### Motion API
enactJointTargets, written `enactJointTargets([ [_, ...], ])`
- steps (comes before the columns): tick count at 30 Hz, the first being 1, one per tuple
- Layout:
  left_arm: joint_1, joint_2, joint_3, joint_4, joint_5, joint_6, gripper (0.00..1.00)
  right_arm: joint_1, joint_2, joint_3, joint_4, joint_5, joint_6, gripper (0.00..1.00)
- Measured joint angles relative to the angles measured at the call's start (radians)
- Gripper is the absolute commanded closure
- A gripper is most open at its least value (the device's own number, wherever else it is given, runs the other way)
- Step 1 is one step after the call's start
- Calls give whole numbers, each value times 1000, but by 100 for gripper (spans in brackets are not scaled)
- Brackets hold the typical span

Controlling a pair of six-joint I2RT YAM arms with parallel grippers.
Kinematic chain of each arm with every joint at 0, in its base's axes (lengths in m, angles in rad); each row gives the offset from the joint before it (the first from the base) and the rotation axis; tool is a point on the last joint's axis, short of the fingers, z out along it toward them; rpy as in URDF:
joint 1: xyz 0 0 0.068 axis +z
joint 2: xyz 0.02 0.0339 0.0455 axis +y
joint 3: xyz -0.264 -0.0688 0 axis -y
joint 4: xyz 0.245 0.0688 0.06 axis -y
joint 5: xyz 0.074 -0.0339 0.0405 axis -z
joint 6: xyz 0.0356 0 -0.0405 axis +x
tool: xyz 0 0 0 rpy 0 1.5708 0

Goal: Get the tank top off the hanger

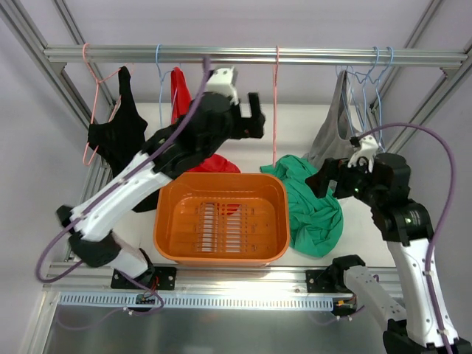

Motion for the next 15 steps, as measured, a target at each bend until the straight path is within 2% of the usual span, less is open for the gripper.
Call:
enactJointTargets([
  [4, -14, -240, -210, -10, -2, -3, 1, 15, 93, -47, -34, 93, -14, 0],
  [8, -14, -464, -397, -8, 3, -19, 1, 97, 157, -96, -54, 214, -16, 0],
  [12, -14, -614, -521, -10, 22, -27, 2, 180, 212, -156, -48, 349, 6, 0],
  [15, -14, -694, -585, -30, 32, -27, 1, 196, 218, -230, -21, 412, 34, 1],
])
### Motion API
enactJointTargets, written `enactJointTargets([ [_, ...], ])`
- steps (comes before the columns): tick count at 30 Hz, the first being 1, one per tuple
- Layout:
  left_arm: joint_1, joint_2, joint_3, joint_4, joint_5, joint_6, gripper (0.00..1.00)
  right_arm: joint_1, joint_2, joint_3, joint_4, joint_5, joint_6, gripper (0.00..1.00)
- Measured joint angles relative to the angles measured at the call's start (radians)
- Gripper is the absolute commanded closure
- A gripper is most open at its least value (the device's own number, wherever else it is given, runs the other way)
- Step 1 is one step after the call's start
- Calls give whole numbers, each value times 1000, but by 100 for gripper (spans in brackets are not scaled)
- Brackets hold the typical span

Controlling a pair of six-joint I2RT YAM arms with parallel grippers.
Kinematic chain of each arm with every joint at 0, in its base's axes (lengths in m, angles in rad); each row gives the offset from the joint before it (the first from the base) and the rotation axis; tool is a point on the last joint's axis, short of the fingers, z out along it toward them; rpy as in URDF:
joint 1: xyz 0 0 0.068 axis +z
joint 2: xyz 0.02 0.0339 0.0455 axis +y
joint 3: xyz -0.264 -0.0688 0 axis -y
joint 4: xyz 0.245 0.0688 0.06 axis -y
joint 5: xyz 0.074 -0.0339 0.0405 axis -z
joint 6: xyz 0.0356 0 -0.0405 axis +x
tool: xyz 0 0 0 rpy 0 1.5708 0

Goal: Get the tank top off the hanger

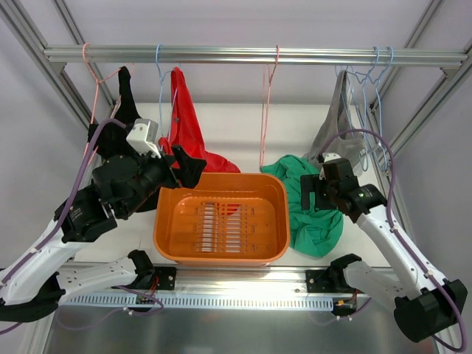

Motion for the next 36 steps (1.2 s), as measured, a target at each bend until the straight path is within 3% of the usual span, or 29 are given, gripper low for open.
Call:
enactJointTargets([
  [9, 0, -63, -58, -137, 1, 1, 1, 39, 109, -169, 152, 6, 65, 1],
  [20, 0, -108, -104, -322, -44, 47, 1, 69, 362, -177, 291, 22, 86, 0],
  [22, 0, -111, -129, -333, -94, 47, 1, 78, 397, -177, 303, 42, 95, 5],
  [23, 0, -113, -146, -337, -120, 46, 1, 83, 407, -178, 310, 50, 100, 15],
  [25, 0, -119, -180, -348, -172, 33, 1, 90, 410, -186, 330, 56, 109, 26],
  [26, 0, -125, -195, -349, -195, 27, 1, 91, 410, -192, 340, 56, 115, 40],
  [29, 0, -154, -237, -360, -266, 3, 1, 93, 405, -222, 372, 47, 121, 59],
  [33, 0, -215, -265, -364, -325, -10, 1, 94, 381, -241, 391, 30, 121, 73],
  [34, 0, -233, -272, -365, -338, -14, 1, 94, 367, -248, 401, 29, 117, 80],
  [35, 0, -251, -282, -364, -350, -22, 1, 94, 352, -253, 404, 29, 114, 100],
  [36, 0, -263, -290, -365, -357, -26, 1, 94, 337, -257, 406, 31, 106, 100],
])
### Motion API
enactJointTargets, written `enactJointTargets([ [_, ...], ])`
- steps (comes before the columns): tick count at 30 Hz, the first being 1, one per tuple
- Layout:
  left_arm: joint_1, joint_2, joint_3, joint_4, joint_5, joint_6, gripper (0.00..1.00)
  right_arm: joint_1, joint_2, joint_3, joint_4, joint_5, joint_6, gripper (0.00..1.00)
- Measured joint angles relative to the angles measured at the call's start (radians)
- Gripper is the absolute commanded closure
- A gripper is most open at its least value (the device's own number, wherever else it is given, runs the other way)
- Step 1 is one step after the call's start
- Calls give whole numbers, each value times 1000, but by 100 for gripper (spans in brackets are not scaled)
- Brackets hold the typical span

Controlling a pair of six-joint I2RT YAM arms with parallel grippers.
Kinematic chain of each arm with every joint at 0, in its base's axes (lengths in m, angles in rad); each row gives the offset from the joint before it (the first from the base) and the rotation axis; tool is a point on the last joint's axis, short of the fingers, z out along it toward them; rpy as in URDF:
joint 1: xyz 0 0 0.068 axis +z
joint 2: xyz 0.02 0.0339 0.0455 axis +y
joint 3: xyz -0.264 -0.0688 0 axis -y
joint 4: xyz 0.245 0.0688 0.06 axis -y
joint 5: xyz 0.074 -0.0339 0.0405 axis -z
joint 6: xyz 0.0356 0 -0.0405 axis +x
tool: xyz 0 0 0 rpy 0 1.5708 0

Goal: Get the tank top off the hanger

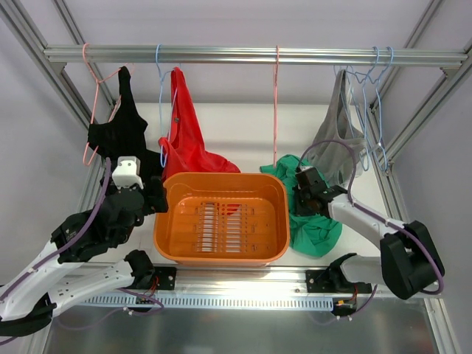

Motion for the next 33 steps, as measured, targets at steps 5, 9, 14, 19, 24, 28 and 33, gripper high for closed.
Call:
enactJointTargets([
  [5, 0, -19, -29, -3, -15, -22, 1, 0, -105, -4, 6, 15, 0, 100],
  [9, 0, -24, -31, -3, -21, -28, 1, 0, -246, 3, -15, 32, -2, 100],
  [14, 0, -45, -35, -4, -37, -32, 1, 1, -423, 128, -104, 68, -18, 100],
  [19, 0, -71, -36, -4, -43, -35, 1, 1, -519, 314, -184, 108, -53, 100],
  [24, 0, -94, -37, -4, -48, -45, 1, 1, -520, 545, -252, 119, -101, 100],
  [28, 0, -100, -39, -4, -57, -48, 1, 1, -489, 698, -287, 126, -148, 100],
  [33, 0, -101, -39, -4, -68, -48, 1, 1, -415, 828, -325, 58, -182, 100],
])
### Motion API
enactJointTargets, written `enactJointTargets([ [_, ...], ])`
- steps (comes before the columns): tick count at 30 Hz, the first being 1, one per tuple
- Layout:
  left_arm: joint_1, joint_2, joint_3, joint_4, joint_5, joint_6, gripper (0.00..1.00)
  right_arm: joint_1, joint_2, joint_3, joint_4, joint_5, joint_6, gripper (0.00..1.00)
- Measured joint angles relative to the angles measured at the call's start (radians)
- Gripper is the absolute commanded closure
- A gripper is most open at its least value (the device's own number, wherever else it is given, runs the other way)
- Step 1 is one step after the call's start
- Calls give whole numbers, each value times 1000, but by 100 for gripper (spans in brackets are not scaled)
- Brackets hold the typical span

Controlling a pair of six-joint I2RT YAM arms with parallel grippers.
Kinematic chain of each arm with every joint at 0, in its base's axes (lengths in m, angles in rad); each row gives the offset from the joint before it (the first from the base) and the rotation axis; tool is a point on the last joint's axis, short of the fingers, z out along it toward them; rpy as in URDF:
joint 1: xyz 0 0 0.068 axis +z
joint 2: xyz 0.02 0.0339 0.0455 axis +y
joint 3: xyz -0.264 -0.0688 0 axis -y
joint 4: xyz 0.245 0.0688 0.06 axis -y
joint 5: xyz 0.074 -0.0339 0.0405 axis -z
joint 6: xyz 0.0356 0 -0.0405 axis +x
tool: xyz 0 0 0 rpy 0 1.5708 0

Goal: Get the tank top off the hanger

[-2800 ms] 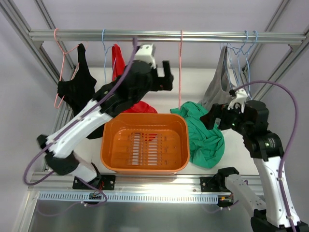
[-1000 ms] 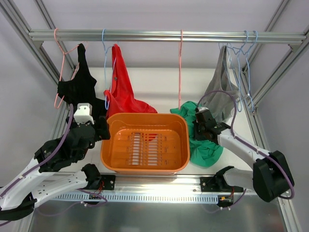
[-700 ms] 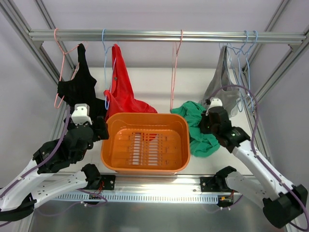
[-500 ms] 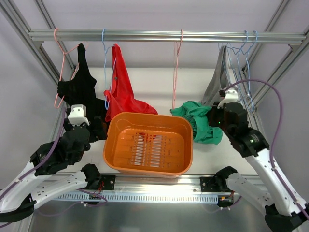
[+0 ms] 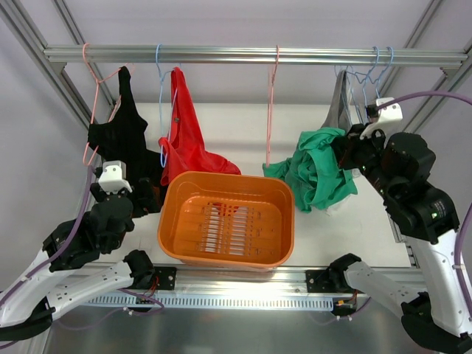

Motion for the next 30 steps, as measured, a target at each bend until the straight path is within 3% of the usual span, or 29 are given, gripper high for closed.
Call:
enactJointTargets([
  [15, 5, -26, -5, -1, -21, 0, 1, 0, 88, 550, -84, -372, -20, 100],
  [22, 86, -31, -6, -1, -21, -9, 1, 0, 209, 823, -84, -536, -22, 100],
  [30, 96, -40, -11, -1, -21, -10, 1, 0, 341, 887, 93, -700, 79, 100],
])
